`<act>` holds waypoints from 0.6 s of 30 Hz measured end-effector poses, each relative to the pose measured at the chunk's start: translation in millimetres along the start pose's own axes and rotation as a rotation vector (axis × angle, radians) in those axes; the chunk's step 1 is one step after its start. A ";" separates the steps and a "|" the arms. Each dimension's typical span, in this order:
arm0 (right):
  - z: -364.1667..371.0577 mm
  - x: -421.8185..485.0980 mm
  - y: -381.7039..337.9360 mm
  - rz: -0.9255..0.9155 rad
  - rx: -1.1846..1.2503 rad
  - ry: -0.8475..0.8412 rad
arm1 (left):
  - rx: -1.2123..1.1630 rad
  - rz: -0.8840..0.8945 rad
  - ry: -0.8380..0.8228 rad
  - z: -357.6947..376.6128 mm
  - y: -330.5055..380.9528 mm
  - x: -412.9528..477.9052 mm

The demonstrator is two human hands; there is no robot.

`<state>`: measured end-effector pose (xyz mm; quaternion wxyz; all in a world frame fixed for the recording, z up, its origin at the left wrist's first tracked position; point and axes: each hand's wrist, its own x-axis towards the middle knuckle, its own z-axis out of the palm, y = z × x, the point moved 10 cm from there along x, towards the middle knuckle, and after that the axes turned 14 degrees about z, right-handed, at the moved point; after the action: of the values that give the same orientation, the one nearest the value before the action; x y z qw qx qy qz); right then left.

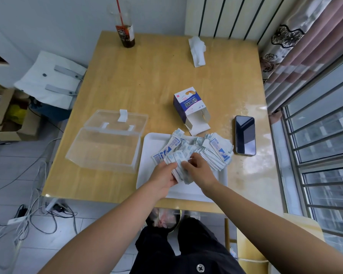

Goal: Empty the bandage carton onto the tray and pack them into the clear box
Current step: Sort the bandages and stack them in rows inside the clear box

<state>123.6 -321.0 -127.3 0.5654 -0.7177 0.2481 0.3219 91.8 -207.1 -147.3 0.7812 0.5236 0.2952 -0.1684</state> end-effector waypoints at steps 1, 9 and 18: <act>-1.9 0.5 1.2 0.011 0.010 0.005 | -0.012 -0.023 -0.026 2.1 -2.4 -0.9; 2.0 -3.1 1.6 -0.025 -0.040 -0.029 | 0.184 0.040 -0.015 -3.9 2.5 0.2; -6.5 -7.5 -0.7 -0.019 0.041 0.012 | 0.175 0.120 -0.047 -1.8 5.6 1.9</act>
<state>120.3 -327.3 -120.3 0.5816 -0.7102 0.2512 0.3069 95.9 -203.2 -144.9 0.7480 0.6023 0.2291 -0.1589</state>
